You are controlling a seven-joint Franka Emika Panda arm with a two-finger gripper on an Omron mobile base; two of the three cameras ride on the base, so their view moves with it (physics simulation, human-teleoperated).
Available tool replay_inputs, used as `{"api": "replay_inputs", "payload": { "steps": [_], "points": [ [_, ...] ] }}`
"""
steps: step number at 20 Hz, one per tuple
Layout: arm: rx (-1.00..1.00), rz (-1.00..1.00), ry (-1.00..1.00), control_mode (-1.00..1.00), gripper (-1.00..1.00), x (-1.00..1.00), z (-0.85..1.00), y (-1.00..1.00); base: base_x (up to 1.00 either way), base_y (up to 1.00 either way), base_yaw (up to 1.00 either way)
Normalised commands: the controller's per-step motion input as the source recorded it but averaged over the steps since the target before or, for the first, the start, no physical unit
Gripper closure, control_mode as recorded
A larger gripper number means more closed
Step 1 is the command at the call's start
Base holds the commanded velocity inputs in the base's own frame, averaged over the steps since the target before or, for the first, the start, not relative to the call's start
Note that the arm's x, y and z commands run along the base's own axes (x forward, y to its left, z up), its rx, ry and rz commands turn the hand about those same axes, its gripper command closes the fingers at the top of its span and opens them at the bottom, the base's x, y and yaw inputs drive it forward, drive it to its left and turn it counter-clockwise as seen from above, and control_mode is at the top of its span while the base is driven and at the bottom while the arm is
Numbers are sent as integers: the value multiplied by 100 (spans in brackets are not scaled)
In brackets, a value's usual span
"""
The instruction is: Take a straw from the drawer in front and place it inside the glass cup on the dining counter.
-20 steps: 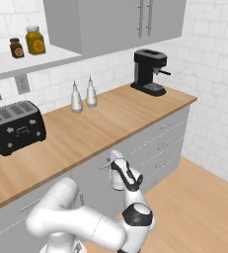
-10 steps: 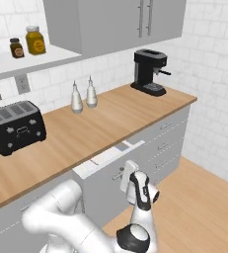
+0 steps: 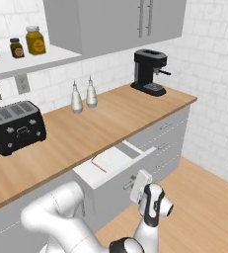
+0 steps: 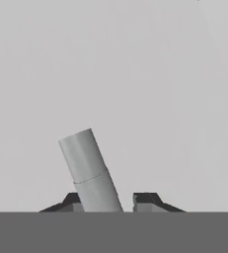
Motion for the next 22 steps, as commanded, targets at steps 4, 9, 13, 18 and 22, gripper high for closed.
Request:
{"api": "replay_inputs", "payload": {
  "steps": [4,9,13,18,22],
  "points": [
    [-10,0,0,-100,-100,-1,-32,-1,0,0,0],
    [-1,0,0,-100,-100,-16,-16,-37,0,0,0],
    [0,0,2,-100,-100,-12,8,-46,0,0,0],
    [-12,0,0,-100,-100,-24,55,-26,0,0,0],
    [-20,0,-4,-100,-100,-25,82,-1,0,0,0]
  ]
}}
